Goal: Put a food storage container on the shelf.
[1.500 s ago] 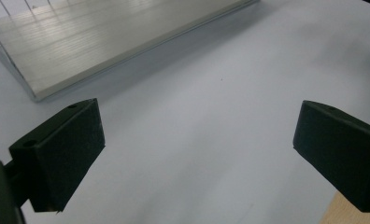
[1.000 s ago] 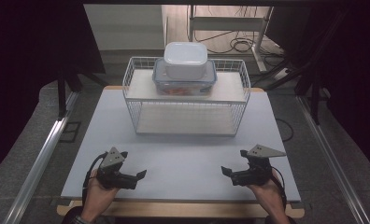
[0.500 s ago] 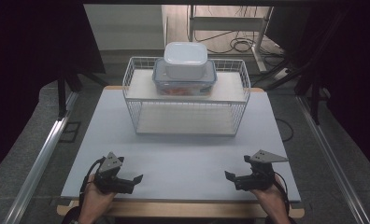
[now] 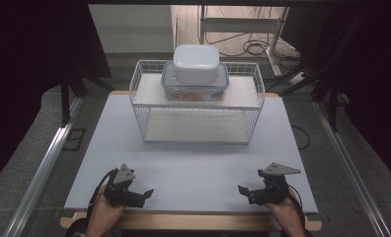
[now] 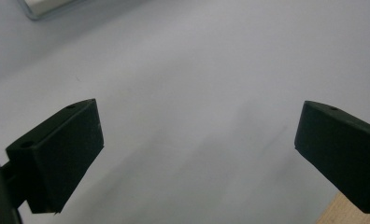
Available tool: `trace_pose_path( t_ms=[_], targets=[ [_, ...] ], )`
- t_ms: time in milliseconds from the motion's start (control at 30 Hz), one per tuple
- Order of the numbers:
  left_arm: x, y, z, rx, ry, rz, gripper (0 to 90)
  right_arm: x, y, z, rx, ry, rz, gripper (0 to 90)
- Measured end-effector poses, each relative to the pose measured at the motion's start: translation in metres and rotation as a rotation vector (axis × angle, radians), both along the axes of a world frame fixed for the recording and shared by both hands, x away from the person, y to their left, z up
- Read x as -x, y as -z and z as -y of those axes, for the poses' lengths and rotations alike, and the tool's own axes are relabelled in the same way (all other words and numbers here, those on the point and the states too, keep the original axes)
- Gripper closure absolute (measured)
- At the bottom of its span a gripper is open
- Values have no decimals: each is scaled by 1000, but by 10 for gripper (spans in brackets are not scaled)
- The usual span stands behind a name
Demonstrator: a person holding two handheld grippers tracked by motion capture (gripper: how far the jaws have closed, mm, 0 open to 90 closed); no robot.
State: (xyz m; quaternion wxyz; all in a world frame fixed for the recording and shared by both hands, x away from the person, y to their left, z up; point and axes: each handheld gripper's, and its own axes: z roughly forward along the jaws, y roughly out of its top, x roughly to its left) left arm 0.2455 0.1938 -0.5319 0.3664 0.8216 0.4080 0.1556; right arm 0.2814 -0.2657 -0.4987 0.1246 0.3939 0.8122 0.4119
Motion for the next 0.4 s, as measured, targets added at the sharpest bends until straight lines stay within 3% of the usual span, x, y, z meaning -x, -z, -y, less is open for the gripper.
trace_pose_path(
  t_ms=[233, 400],
  targets=[
    [-2, 5, 4, -50, 19, -35, 5, -3, 8, 0, 18, -6, -34, 6],
    [-3, 5, 5, -49, 18, -39, 4, -4, 10, -1, 34, -8, -43, 5]
  ],
)
